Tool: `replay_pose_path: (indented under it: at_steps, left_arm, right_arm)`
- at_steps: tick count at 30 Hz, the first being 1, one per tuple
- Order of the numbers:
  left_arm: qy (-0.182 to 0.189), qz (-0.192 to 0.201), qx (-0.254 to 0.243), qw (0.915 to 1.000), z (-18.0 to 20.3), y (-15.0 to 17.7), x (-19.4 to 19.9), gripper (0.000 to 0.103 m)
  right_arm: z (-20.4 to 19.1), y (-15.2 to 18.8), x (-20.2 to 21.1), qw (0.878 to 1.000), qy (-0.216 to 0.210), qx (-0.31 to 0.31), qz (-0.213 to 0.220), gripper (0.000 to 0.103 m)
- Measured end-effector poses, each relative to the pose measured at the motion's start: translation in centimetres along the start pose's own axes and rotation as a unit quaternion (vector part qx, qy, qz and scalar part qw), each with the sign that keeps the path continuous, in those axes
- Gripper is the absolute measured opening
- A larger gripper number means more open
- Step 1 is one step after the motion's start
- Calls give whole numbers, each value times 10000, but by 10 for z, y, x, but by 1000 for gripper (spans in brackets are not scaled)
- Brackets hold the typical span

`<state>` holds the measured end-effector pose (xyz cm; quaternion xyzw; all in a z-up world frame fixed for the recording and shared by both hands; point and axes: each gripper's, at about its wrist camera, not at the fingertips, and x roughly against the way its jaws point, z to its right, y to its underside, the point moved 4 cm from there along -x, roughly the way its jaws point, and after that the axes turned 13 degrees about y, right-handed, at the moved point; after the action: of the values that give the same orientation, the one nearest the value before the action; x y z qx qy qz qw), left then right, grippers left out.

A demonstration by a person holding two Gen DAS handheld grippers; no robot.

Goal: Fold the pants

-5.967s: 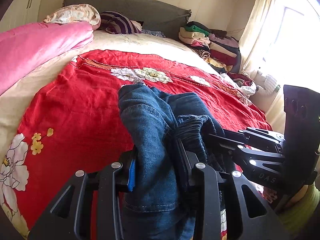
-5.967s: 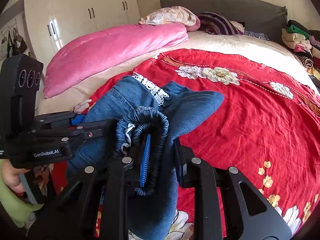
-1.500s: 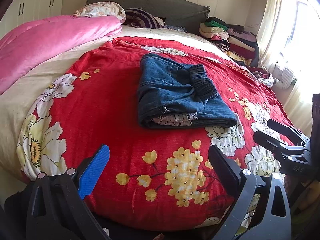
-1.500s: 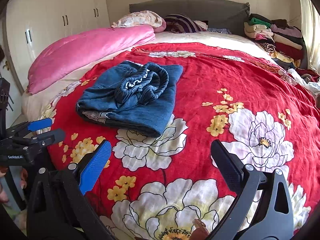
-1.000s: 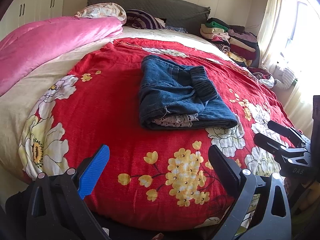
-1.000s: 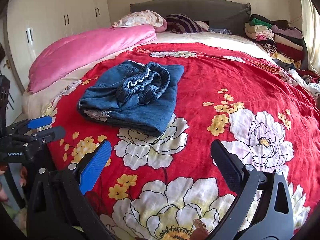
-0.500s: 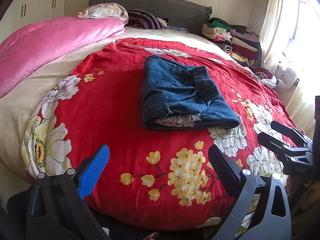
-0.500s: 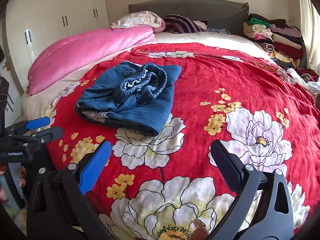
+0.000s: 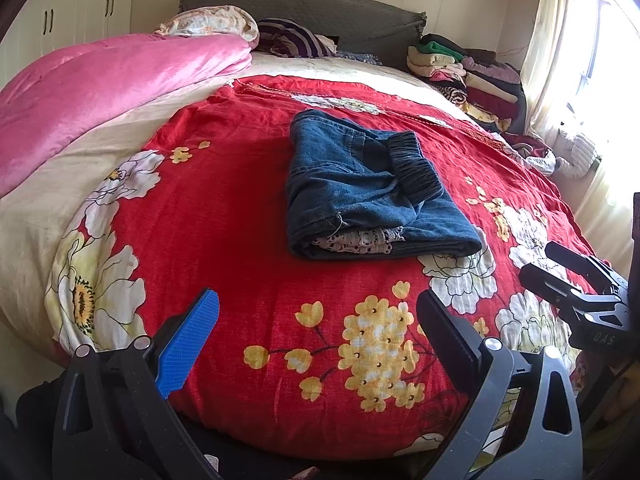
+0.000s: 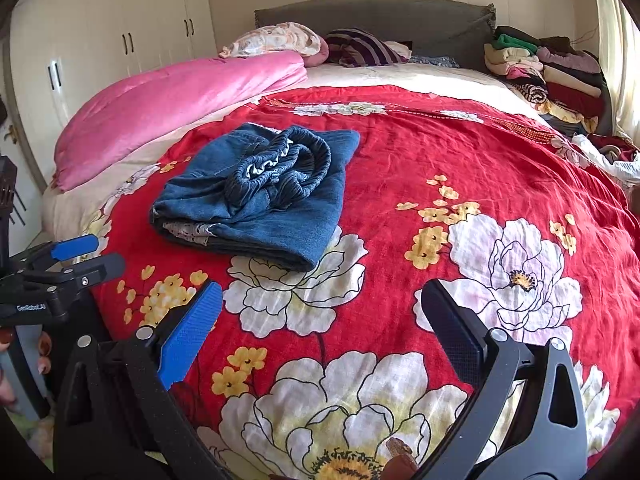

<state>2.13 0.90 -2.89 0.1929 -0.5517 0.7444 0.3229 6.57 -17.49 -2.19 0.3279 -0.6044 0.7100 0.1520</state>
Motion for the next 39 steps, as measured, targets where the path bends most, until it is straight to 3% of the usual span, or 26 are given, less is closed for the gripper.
replay_pose_path:
  at_steps: [39]
  left_arm:
    - [-86,-87,-64,9999,8,4,-2,99]
  right_arm:
    - [4,1,1,9999,89,-45,-24,94]
